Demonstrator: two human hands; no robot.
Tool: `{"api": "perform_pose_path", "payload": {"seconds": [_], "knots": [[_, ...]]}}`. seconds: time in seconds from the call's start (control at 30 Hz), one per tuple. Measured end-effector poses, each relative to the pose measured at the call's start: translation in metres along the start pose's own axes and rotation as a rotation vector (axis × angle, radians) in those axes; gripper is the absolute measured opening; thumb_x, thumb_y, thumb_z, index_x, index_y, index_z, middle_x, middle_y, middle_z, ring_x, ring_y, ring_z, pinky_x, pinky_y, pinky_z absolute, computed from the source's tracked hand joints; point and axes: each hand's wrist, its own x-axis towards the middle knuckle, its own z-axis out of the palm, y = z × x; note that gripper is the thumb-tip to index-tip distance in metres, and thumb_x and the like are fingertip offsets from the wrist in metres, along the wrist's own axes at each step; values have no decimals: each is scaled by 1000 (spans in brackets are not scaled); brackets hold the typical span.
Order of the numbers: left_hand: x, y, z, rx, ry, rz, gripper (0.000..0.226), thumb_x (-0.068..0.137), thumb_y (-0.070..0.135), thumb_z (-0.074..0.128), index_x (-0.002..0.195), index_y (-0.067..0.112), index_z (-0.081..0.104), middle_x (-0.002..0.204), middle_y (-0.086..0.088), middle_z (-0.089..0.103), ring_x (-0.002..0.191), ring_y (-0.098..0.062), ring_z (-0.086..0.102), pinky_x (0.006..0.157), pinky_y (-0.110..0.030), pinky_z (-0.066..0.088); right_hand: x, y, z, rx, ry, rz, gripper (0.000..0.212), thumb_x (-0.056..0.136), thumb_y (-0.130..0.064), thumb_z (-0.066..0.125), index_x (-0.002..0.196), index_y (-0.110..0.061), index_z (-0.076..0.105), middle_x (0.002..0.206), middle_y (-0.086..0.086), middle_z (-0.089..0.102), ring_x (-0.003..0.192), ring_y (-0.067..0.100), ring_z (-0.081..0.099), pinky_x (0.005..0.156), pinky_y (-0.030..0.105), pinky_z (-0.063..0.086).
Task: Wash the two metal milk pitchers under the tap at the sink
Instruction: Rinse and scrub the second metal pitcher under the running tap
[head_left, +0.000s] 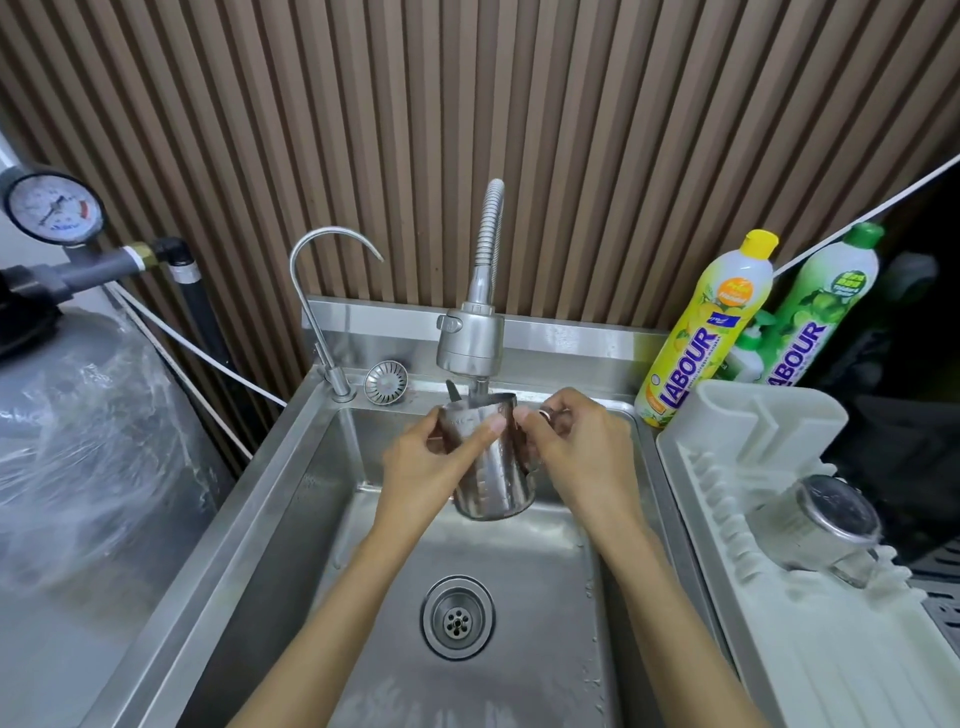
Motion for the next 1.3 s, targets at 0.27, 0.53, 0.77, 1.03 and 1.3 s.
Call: {"api": "perform_pose_path", "payload": {"seconds": [0.27,0.53,0.77,1.03,1.3], "knots": [[14,-3,17,-415,-33,74,78,66,-3,80,134,15,46,131,-6,57,118,-11,56,90,-14,49,6,10,6,287,-58,0,23,86,-9,63,71,-19,48,101,-2,68,92,16,64,86,29,50],[8,0,2,-103,227,345,85,58,12,88,113,56,39,117,16,43,110,22,39,94,-2,31,6,20,31,931,-324,250,16,89,-6,59,75,-11,53,88,1,66,88,18,59,96,32,47],[2,2,-3,107,289,268,91,45,58,83,123,19,57,105,4,47,101,-7,49,86,-6,34,-2,17,33,780,-262,279,16,88,-18,63,74,-11,59,68,-1,68,64,8,68,64,22,58],[2,-1,3,-26,58,18,34,69,45,76,92,20,71,81,6,71,75,-3,67,67,-7,46,5,2,5,33,-54,149,31,82,-45,63,71,-17,58,76,4,72,80,27,67,76,38,52],[12,4,17,-311,-75,22,51,68,9,81,114,15,60,99,4,72,94,-2,67,81,-12,50,1,-7,-5,-84,0,-25,8,91,-24,56,93,-18,53,98,3,68,95,27,59,70,31,40]]}}
